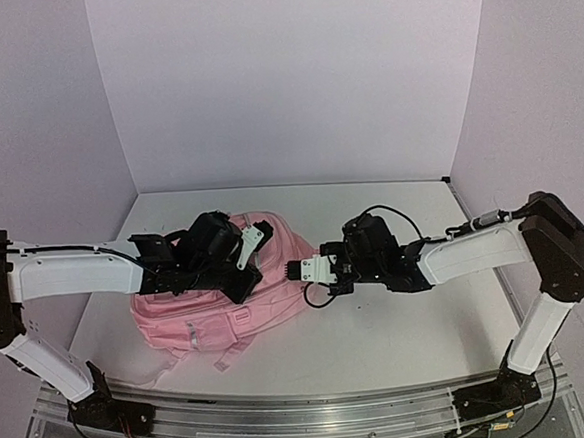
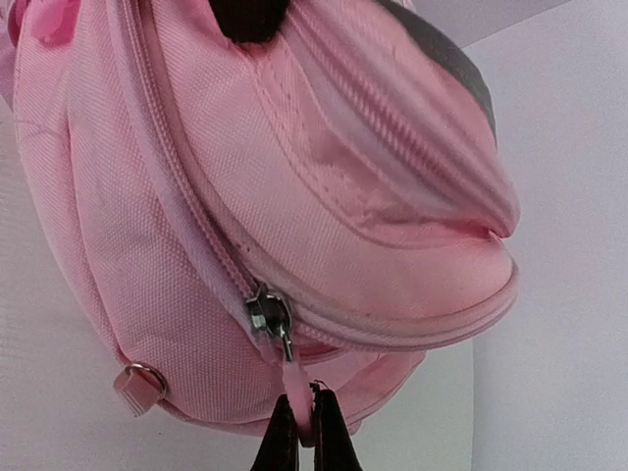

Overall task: Pack the student bag
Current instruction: Zip the student bag at the center of the board.

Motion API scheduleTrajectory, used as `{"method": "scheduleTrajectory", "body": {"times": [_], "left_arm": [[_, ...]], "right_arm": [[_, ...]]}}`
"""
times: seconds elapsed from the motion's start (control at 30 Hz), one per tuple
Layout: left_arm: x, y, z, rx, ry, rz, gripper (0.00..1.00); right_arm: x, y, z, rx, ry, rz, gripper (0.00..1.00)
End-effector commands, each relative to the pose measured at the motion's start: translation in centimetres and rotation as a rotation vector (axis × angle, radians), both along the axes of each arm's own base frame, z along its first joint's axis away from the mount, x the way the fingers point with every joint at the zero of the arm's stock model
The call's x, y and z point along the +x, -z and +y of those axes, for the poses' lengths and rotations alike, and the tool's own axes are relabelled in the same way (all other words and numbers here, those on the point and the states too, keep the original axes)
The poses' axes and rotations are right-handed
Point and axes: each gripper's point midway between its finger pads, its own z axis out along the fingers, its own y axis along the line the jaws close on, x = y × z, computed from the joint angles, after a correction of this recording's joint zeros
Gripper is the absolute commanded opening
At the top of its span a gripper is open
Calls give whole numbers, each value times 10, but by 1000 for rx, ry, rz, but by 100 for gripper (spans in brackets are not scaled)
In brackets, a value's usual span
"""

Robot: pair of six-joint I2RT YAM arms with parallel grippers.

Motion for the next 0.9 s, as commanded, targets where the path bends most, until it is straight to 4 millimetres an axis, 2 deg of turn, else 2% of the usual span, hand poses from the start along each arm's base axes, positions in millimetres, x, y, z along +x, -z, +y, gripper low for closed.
{"method": "scheduleTrajectory", "body": {"times": [0.0, 0.07, 0.1, 0.13, 0.17, 0.23, 0.27, 0.3, 0.4, 0.47, 0.57, 0.67, 0.77, 0.87], "left_arm": [[1, -57, -18, -195, -62, -1, 40], [1, -77, -18, -292, -122, 33, 72], [-1, -83, -17, -337, -157, 72, 85], [-5, -88, -12, -372, -190, 105, 97], [-7, -88, -5, -401, -252, 146, 99], [-11, -87, 26, -445, -456, 220, 100], [-17, -83, 48, -449, -557, 255, 100], [-23, -80, 60, -490, -643, 309, 100], [-53, -54, 100, -539, -859, 478, 100], [-73, -32, 125, -513, -1003, 568, 99], [-92, -14, 143, -474, -1158, 658, 97], [-106, -8, 161, -419, -1300, 698, 94], [-117, -3, 177, -376, -1403, 708, 94], [-126, 0, 187, -365, -1456, 726, 91]], "right_arm": [[-20, -8, -4, 48, 75, 109, 0], [-46, 1, 10, 44, 25, 157, 0], [-59, 6, 15, 44, 1, 191, 0], [-68, 10, 19, 52, -12, 228, 0], [-78, 14, 23, 47, -28, 250, 0], [-95, 19, 29, 45, -57, 285, 0], [-106, 19, 34, 63, -80, 328, 0], [-117, 18, 39, 79, -111, 372, 0], [-140, 20, 51, 87, -154, 423, 0], [-144, 24, 60, 88, -156, 436, 0], [-160, 16, 82, 134, -197, 503, 0], [-172, 9, 110, 155, -207, 508, 0], [-171, 0, 130, 200, -136, 581, 0], [-169, -10, 134, 228, -59, 655, 0]]}}
